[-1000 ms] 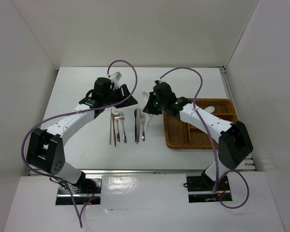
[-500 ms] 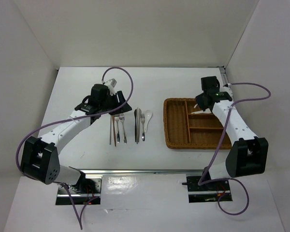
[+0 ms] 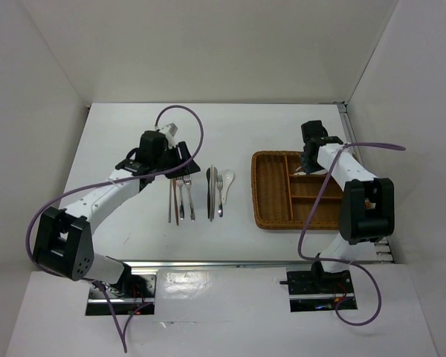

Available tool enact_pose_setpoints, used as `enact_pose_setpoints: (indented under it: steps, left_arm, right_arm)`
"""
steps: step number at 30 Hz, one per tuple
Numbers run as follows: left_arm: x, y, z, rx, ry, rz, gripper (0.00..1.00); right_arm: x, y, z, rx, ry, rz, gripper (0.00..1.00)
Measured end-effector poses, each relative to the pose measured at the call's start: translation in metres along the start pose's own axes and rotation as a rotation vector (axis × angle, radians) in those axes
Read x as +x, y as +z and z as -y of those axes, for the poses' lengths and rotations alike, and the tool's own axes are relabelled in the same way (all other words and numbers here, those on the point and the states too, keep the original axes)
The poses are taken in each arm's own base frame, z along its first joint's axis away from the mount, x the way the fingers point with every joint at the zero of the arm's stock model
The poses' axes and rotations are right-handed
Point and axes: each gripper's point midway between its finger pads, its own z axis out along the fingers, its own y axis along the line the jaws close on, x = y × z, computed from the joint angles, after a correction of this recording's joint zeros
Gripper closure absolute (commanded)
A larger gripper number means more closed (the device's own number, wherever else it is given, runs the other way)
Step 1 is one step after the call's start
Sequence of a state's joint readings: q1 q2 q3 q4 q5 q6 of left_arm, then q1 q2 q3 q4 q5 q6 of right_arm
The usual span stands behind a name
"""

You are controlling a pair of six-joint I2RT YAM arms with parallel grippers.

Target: Sort the eating utensils into containers

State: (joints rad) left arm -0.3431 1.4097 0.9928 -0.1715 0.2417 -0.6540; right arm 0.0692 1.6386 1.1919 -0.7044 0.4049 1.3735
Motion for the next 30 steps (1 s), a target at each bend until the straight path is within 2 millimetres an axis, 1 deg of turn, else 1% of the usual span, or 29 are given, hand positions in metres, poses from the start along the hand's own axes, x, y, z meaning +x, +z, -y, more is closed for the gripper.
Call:
enact_pose_setpoints:
  steps: [4,7,10,12,13,17,22,25,28,30]
  left_arm:
    - [0.003,0.01,-0.006,-0.013,-0.006,-0.014,0.35]
    - [0.01,0.021,-0.015,-0.032,-0.016,-0.043,0.35]
    - [0.018,0.032,-0.023,-0.054,-0.027,-0.077,0.35]
    - [0.017,0.038,-0.025,-0.059,-0.03,-0.087,0.35]
    - [0.015,0.042,-0.025,-0.06,-0.03,-0.088,0.35]
    - [0.006,0.053,-0.022,-0.047,-0.02,-0.084,0.35]
    - [-0.003,0.065,-0.015,-0.01,0.004,-0.079,0.36]
    - [-0.003,0.071,-0.011,0.022,0.009,-0.087,0.36]
    - [0.001,0.077,-0.007,0.064,0.011,-0.105,0.36]
    - [0.003,0.082,-0.003,0.093,0.021,-0.116,0.36]
  right_arm:
    - [0.002,0.006,0.002,0.02,0.026,0.002,0.94]
    - [0.001,0.01,0.003,0.033,0.041,0.005,0.87]
    - [-0.001,0.018,0.002,0.05,0.049,0.007,0.85]
    - [-0.003,0.023,0.002,0.059,0.051,0.007,0.82]
    - [-0.004,0.025,0.002,0.064,0.051,0.006,0.76]
    - [-0.009,0.028,-0.006,0.057,0.038,0.007,0.59]
    - [-0.012,0.025,-0.02,0.026,0.004,0.0,0.55]
    - [-0.01,0.02,-0.027,0.0,-0.033,-0.028,0.55]
    - [-0.004,0.013,-0.028,-0.029,-0.078,-0.067,0.55]
    - [-0.003,0.004,-0.027,-0.061,-0.109,-0.088,0.55]
